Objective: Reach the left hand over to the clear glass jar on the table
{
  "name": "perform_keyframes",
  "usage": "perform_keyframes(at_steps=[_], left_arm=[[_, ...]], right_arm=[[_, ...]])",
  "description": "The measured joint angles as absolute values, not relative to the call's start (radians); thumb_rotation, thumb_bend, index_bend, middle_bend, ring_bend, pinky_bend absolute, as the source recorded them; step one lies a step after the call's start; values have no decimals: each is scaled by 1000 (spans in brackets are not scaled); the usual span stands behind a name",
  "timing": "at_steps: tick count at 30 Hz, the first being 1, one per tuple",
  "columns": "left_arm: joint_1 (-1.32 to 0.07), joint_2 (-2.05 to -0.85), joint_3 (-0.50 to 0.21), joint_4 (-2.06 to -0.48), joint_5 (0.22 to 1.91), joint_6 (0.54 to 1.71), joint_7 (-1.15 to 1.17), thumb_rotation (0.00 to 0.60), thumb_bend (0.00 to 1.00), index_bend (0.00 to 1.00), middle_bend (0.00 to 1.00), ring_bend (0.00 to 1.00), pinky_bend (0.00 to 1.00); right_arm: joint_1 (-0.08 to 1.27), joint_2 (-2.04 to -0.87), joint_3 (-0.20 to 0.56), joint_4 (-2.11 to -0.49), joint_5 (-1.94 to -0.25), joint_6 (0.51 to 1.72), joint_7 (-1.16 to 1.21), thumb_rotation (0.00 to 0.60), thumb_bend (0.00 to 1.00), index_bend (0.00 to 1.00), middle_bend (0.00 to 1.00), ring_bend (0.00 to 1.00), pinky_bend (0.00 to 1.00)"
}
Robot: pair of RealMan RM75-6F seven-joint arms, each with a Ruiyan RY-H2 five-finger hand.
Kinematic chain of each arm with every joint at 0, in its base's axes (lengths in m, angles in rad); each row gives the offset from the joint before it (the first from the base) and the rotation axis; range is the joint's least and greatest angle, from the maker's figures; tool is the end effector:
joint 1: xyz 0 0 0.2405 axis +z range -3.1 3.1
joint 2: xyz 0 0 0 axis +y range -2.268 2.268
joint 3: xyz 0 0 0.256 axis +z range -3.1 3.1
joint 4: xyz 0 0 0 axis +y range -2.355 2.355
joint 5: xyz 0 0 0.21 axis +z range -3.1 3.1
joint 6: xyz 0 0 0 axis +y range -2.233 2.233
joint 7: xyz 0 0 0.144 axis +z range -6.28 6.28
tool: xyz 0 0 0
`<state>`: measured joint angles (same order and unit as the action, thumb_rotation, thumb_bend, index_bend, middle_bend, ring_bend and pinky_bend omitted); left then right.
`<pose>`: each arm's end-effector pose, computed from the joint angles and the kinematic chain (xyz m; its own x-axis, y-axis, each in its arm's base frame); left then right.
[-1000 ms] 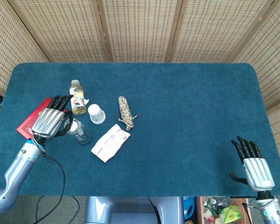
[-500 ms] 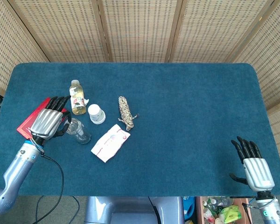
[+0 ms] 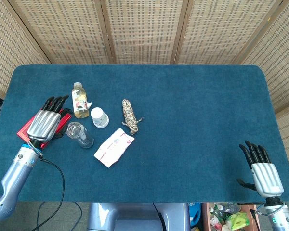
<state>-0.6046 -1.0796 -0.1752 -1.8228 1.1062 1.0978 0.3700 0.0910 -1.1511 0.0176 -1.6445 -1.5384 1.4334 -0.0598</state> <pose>-0.1839 0.3238 0.1285 0.5200 0.1118 0.8468 0.8411 -0.2393 -0.4850 -0.3004 -0.1746 0.1326 0.3977 -0.0853 0.9135 -0.9173 -0.0597 0.3937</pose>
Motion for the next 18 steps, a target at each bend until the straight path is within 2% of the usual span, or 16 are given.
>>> perform_keyframes(at_steps=[3, 6, 13, 18], left_arm=[[-596, -1074, -177, -1834, 1117, 1115, 357, 600, 442, 120, 0, 0, 0], [-575, -1065, -173, -1854, 1146, 1147, 338, 600, 321, 11, 0, 0, 0], [-483, -1054, -117, -1888, 1254, 1281, 337, 600, 140, 0, 0, 0, 0], [-388, -1067, -39, -1884, 1347, 1378, 331, 600, 86, 0, 0, 0, 0]], right_arm=[[91, -1151, 18, -1644, -1538, 1433, -59, 600, 0, 3, 0, 0, 0], [91, -1151, 18, -1643, -1540, 1435, -58, 600, 0, 3, 0, 0, 0], [90, -1154, 18, -1641, -1549, 1445, -55, 600, 0, 3, 0, 0, 0], [87, -1159, 19, -1634, -1564, 1462, -48, 600, 0, 3, 0, 0, 0]])
